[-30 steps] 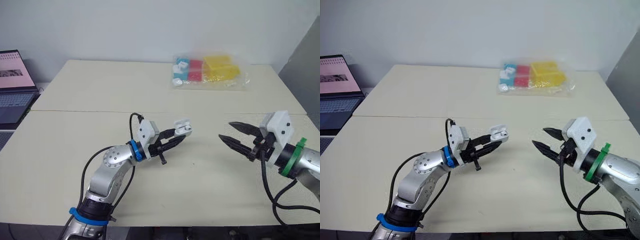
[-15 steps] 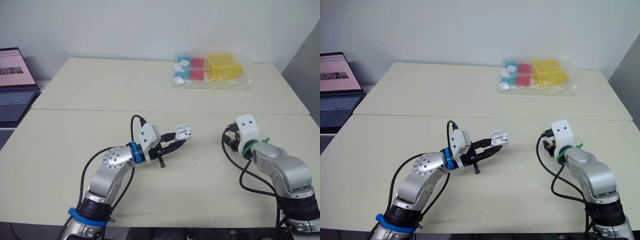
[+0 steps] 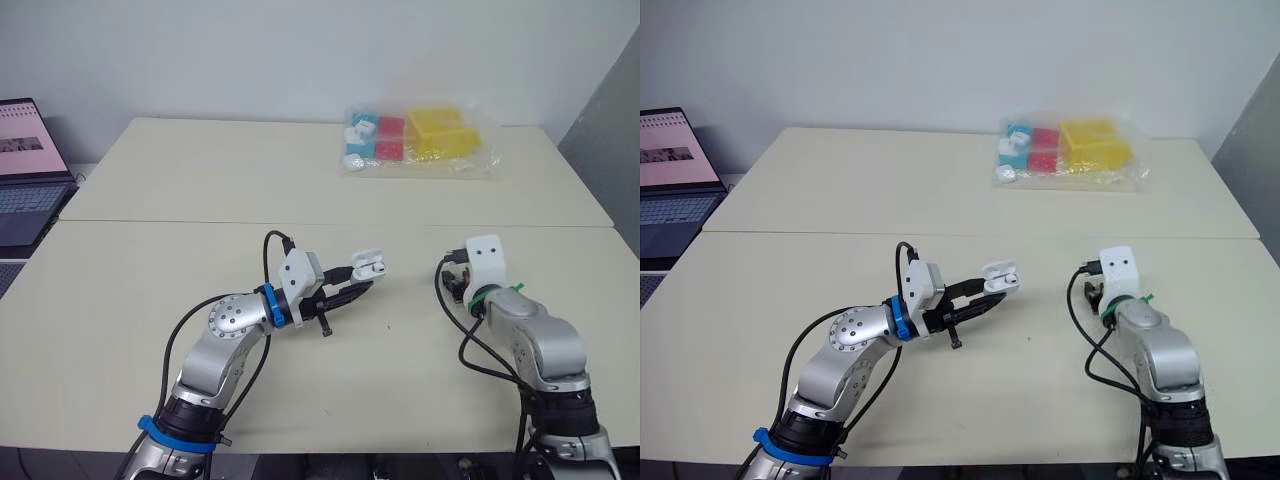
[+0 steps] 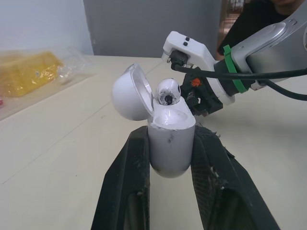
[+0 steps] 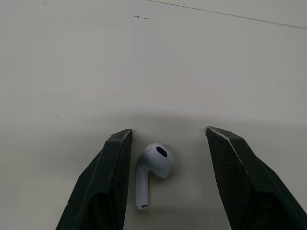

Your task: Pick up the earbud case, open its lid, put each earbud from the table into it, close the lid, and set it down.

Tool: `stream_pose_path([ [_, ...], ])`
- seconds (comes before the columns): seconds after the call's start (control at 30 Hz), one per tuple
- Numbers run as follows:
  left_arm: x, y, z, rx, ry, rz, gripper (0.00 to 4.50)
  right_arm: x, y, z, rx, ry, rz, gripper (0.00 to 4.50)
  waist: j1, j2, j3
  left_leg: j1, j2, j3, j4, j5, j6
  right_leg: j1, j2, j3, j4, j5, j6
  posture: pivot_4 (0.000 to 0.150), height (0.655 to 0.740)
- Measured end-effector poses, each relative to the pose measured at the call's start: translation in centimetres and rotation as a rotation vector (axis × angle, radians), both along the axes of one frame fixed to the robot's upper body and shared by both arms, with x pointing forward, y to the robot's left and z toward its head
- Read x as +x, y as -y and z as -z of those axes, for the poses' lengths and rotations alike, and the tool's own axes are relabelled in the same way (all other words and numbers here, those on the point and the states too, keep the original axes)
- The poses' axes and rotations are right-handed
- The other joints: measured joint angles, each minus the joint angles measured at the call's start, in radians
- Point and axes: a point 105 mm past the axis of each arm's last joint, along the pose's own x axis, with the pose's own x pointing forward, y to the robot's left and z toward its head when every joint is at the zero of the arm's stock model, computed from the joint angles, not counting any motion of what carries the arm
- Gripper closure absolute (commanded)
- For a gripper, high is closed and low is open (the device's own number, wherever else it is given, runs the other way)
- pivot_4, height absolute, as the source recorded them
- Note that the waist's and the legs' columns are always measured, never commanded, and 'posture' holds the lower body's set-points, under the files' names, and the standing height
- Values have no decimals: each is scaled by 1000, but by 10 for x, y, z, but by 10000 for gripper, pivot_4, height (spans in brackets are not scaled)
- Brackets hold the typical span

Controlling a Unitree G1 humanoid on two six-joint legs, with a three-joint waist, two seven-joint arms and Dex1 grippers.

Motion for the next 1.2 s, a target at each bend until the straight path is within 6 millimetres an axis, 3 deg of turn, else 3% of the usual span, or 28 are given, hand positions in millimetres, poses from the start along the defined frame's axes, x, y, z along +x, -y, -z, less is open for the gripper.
stream_pose_path([
  [0.03,0,0,0,-1,5,0,37023,-2,0,0,17,-6,9,19977,0,0,0,0,0,0,0,0,0,0,0,0,0,0,0,1500,7400],
  [0.13,0,0,-1,-2,12,-1,37023,-5,-2,2,79,-24,32,25649,0,0,0,0,0,0,0,0,0,0,0,0,0,0,0,1500,7400],
  [0.27,0,0,0,0,11,-3,37023,-7,-6,3,104,-32,23,40036,-1,0,0,0,0,0,0,0,0,0,0,0,0,0,0,1500,7400],
  [0.3,1,-1,0,0,12,-4,37023,-7,-6,2,105,-32,24,40863,0,0,0,0,0,0,0,0,0,0,0,0,0,0,0,1500,7400],
  [0.47,1,-1,0,7,16,-7,37023,-12,-6,-2,105,-62,-61,40850,0,0,0,0,0,0,0,0,0,0,0,0,0,0,0,1500,7400],
  [0.57,1,-3,0,13,24,-11,37023,-18,-12,-10,69,-90,-225,40850,-1,1,0,0,0,0,0,0,0,0,0,0,-1,0,0,1500,7400],
  [0.77,-2,-9,7,22,8,-29,37023,-51,-34,-41,-251,-25,-906,40850,-2,2,1,0,0,0,0,0,0,1,1,-2,-3,0,0,1500,7400],
  [1.0,-11,-15,11,42,-2,-47,37023,-86,0,-24,-408,-301,-1302,40850,0,1,2,2,0,0,0,0,0,1,0,-1,-2,0,0,1500,7400],
  [1.2,-17,-16,12,47,-5,-46,37023,-91,36,-6,-568,-482,-1389,40850,0,2,2,3,0,1,1,0,0,1,0,1,-1,0,0,1500,7400],
])
